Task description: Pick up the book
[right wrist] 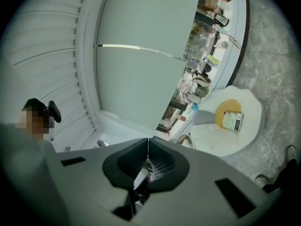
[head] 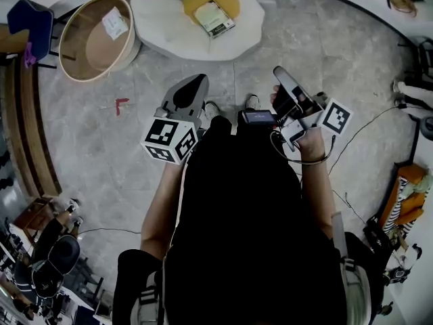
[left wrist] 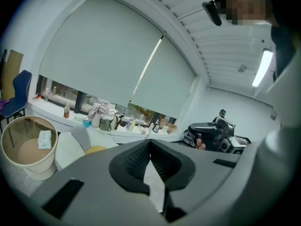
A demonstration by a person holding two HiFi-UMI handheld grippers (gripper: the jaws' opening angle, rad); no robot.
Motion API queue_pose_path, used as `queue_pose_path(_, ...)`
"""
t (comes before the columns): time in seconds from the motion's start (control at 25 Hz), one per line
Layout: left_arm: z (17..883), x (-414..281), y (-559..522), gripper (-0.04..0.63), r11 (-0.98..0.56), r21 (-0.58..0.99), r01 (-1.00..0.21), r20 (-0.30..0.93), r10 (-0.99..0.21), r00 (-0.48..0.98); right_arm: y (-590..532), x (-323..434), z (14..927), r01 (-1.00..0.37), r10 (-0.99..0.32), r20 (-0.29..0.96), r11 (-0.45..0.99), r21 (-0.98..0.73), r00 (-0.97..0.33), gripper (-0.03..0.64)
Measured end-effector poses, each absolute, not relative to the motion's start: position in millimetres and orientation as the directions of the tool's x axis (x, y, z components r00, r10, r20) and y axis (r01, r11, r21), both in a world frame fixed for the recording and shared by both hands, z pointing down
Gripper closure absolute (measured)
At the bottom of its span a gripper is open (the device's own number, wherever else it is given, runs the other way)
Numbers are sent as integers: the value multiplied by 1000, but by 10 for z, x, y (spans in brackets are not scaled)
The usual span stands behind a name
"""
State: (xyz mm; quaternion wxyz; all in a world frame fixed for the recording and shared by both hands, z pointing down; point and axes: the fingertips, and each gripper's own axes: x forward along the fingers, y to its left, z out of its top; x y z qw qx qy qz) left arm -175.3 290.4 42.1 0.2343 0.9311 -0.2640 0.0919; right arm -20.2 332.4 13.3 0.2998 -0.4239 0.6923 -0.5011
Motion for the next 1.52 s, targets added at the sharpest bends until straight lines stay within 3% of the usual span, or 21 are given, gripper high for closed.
queue_pose_path(0.76, 506, -1790, 2628, 581, -726, 390, -566, 318, -470, 823, 3016, -128, 293, -253, -883, 22, 110, -961, -468, 598)
queue_pose_path(1.28, 527, -1384, 2013, 581, -698, 374, -611, 339, -510, 790, 2323, 376, 357, -242, -860, 21, 120, -963, -510, 597)
queue_pose_path(1.52, 397, -784, 1493, 581, -693, 354, -629, 344, -528, 776, 1741, 955, 321, -227, -844, 14, 129, -965, -537, 597)
